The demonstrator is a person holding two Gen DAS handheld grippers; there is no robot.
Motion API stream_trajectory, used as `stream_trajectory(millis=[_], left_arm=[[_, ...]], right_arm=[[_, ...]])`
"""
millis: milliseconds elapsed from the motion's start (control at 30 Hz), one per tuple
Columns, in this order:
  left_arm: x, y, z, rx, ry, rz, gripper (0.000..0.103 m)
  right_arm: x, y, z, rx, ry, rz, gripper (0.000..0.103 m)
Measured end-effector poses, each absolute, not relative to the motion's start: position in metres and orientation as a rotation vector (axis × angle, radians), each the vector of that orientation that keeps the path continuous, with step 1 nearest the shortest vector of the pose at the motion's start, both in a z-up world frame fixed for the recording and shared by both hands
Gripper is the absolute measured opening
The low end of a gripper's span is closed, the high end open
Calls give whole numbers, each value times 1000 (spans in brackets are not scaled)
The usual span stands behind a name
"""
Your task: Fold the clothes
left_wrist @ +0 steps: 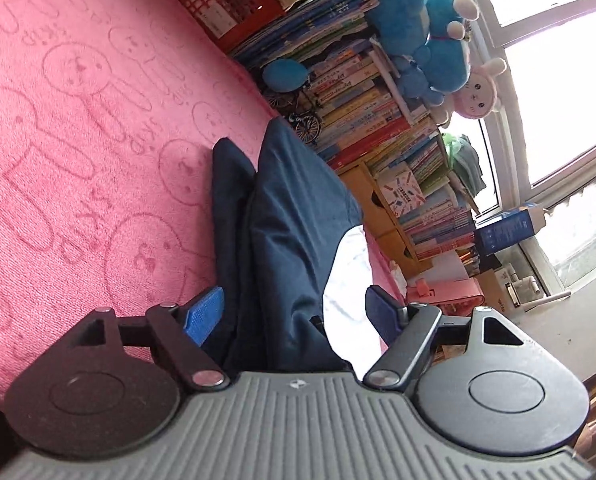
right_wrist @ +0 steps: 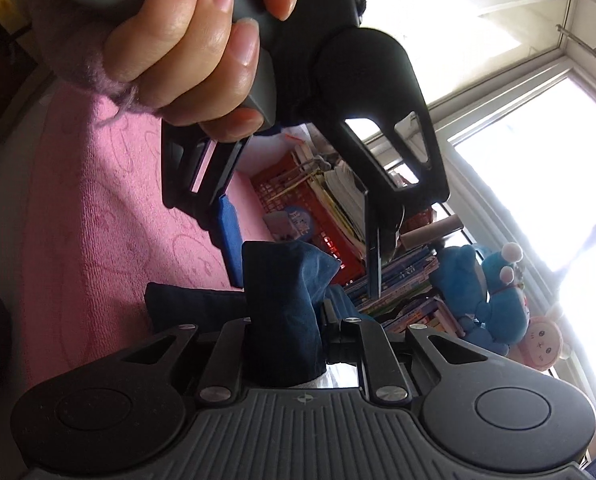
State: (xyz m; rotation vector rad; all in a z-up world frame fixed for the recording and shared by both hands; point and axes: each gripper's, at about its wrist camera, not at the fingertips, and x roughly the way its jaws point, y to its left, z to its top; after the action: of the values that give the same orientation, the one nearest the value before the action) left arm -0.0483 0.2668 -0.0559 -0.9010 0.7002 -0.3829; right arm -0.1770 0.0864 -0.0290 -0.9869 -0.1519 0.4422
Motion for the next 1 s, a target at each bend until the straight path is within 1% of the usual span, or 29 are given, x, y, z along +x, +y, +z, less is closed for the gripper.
stream_trajectory(millis=[133,233,300,367,467,600,667,700,767,800,833,867,900,967,1000], left_arm=[[-73,267,-57,-945,707,-370,79],[-90,265,-60,-980,716,-357,79],[-97,260,-67,-1008,730,-352,79],[-100,253,-72,-1035,738,-362,79],[-101,244,-79,-1062,734,-366,79],[-98,230,-85,-1081,707,-355,78],[-98,225,-87,-1076,681,-321,75],[-99,222,-87,-1068,669,-299,65],[-100,219,-88,-1060,639,-257,52],[-102,219,-89,-1065,624,-236,43],[-103,219,-90,-1069,615,-225,36],[-104,219,-90,-1074,609,-222,27],[-106,219,-91,-1078,604,-218,27],[-108,220,-92,-1087,593,-212,26],[-109,221,-93,-1092,587,-208,30]], right_arm=[[-185,82,-25,-963,-158,444,19],[-196,77,-24,-949,-168,450,29],[-204,73,-25,-941,-177,455,38],[-212,67,-25,-932,-185,458,42],[-225,55,-24,-902,-186,444,44],[-232,29,-22,-834,-142,380,53],[-231,14,-22,-801,-110,339,54],[-229,6,-23,-787,-94,315,55],[-225,-11,-24,-752,-61,269,58],[-224,-19,-24,-730,-43,252,60],[-222,-26,-24,-705,-24,237,60],[-220,-33,-24,-678,-7,226,61],[-219,-40,-23,-651,6,217,64],[-221,-50,-23,-611,22,219,67],[-222,-53,-23,-600,25,222,67]])
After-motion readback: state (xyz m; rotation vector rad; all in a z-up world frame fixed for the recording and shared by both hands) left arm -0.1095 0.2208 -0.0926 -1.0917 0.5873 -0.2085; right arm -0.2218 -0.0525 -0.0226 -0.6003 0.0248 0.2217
